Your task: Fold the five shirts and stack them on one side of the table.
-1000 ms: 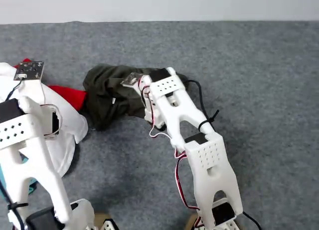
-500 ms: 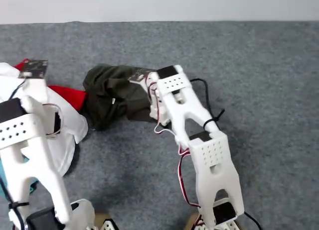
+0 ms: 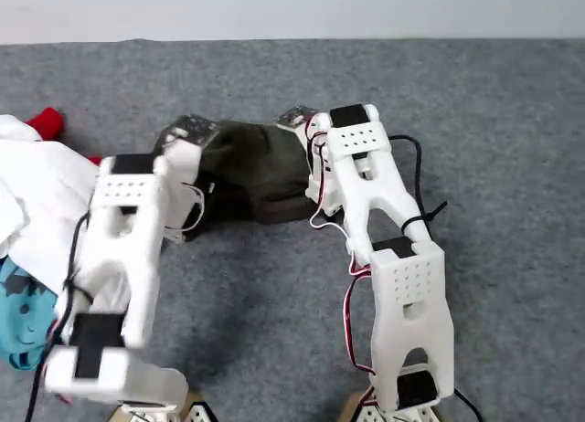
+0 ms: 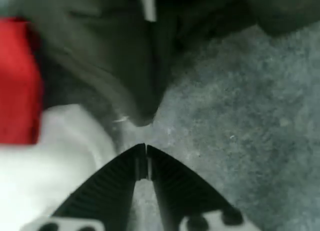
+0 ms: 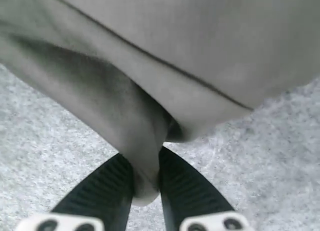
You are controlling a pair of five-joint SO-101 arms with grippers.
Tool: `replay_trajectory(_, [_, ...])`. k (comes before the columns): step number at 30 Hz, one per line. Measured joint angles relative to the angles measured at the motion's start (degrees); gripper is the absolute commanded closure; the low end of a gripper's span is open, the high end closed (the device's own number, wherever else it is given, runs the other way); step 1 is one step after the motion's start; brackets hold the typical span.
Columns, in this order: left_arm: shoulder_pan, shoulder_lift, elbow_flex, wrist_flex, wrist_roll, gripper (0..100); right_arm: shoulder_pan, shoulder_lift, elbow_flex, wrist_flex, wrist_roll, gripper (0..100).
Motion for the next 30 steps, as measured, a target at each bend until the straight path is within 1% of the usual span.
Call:
replay_trajectory(6, [0.26,13.54,-11.25,4.66,-1.23,88,0.00,0.00,0.00,1.23,0.00,98.8])
replay_trajectory(10, [-0.79,18.02,-18.73,8.26,-1.32,86,0.00,0.00,0.00,2.37,0.00,98.8])
replay_trajectory(13, [-0.70,19.52,-22.07,9.93,-1.41,85,0.00,0.00,0.00,2.46,0.00,98.8])
replay_trajectory(21, [-0.70,24.79,-23.47,10.29,-1.32,85,0.00,-0.18,0.00,2.46,0.00,98.8])
replay_trajectory(27, [-0.70,26.73,-23.47,7.47,-1.14,85,0.00,-0.18,0.00,2.46,0.00,98.8])
replay_trajectory(30, [-0.70,26.73,-23.47,4.84,1.32,90,0.00,-0.18,0.00,2.46,0.00,98.8])
